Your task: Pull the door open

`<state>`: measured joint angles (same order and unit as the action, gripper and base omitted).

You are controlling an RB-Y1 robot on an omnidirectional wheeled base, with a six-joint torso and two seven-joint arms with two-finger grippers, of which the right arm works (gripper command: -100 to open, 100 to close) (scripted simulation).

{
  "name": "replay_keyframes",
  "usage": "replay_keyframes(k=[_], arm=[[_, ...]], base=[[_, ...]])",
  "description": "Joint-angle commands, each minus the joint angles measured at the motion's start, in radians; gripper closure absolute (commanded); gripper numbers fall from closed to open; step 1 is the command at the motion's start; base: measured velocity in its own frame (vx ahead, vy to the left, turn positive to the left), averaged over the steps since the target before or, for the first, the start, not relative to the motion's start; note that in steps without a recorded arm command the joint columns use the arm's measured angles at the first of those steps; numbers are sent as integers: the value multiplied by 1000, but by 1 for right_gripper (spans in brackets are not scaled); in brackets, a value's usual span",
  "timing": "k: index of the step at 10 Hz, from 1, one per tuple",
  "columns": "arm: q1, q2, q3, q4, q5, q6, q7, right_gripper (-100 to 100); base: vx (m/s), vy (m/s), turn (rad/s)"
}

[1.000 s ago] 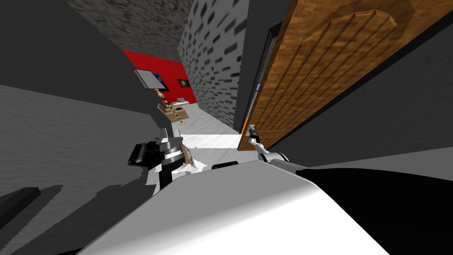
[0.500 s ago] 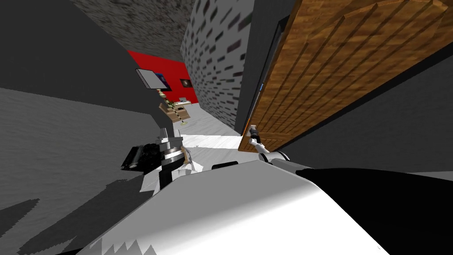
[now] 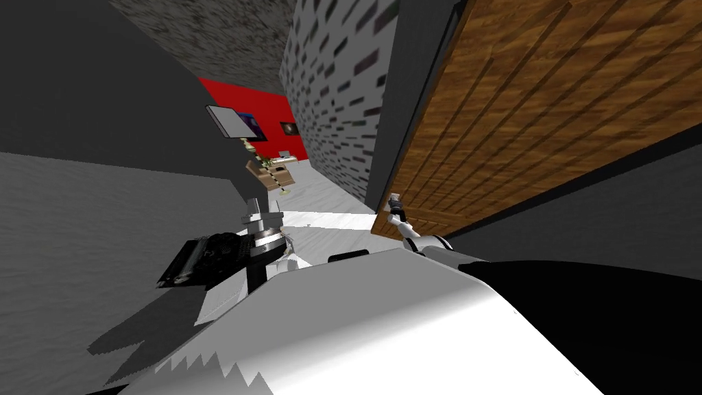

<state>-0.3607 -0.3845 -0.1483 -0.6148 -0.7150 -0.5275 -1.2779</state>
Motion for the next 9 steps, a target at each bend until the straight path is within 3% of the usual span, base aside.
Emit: replay_keyframes(k=[1,4,5,9], arm=[[7,-13,-3,0,-1,-5,-9,100],[14,-23,2,-1,1,-4,-23,100],[19,-15,-1,-11,-1,3,-13,100],[17,-17,-2,-13,-1,2,-13,100]], base=[[221,-42,23],[203,-37,34],[100,-21,4],[-170,-2,38]])
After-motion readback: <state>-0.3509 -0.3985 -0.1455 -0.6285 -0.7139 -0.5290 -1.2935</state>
